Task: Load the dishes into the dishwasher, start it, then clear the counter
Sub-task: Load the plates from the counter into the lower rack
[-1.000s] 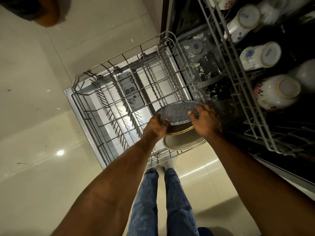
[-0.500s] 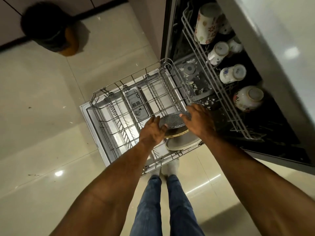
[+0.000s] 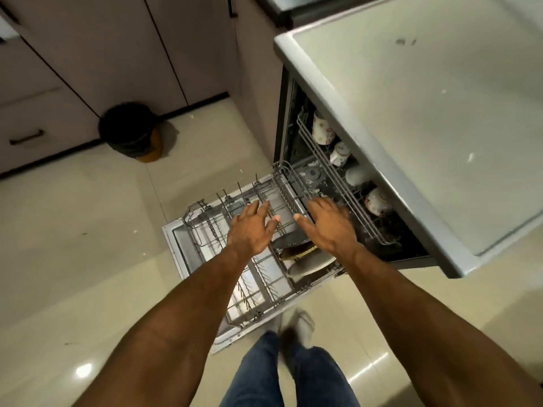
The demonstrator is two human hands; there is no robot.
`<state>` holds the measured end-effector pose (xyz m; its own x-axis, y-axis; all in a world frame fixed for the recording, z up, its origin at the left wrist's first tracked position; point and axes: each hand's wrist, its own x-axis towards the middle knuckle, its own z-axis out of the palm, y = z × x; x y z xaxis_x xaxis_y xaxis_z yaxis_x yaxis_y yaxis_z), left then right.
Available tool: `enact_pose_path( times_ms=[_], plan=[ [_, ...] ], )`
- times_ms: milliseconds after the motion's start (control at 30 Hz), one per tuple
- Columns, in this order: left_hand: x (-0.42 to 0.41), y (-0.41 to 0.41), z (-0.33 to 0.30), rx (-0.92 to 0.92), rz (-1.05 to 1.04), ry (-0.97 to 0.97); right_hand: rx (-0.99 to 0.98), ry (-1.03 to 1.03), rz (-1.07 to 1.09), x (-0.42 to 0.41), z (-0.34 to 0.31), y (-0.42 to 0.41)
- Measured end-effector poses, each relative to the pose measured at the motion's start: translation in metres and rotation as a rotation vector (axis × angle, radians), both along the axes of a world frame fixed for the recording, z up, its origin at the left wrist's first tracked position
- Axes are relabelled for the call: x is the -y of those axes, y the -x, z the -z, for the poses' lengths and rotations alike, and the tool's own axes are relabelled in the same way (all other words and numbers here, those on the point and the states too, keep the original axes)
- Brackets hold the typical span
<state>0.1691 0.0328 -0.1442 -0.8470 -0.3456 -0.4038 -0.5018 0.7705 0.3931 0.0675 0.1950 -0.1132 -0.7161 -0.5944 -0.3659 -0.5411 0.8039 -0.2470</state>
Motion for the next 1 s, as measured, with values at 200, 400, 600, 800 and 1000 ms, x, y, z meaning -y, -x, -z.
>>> enact_pose_path(
  times_ms=[200,400,600,800,1000],
  plan=[
    [0.002,-0.029,-0.064,-0.073,0.061,0.152,-0.059,0.02,-0.015,0.001,-0.054,-0.032],
    [-0.007,-0.083,-0.109,-0.183,0.049,0.247,-0.149,0.141,-0.029,-0.008,-0.089,-0.077],
    [-0.004,-0.159,-0.14,-0.193,-0.015,0.29,-0.156,0.196,-0.032,-0.007,-0.112,-0.131],
    [0.026,-0.221,-0.165,-0.221,-0.086,0.344,-0.174,0.245,-0.116,0.018,-0.135,-0.182],
    [0.077,-0.265,-0.186,-0.278,-0.148,0.385,-0.225,0.238,-0.187,0.079,-0.152,-0.223]
  ],
)
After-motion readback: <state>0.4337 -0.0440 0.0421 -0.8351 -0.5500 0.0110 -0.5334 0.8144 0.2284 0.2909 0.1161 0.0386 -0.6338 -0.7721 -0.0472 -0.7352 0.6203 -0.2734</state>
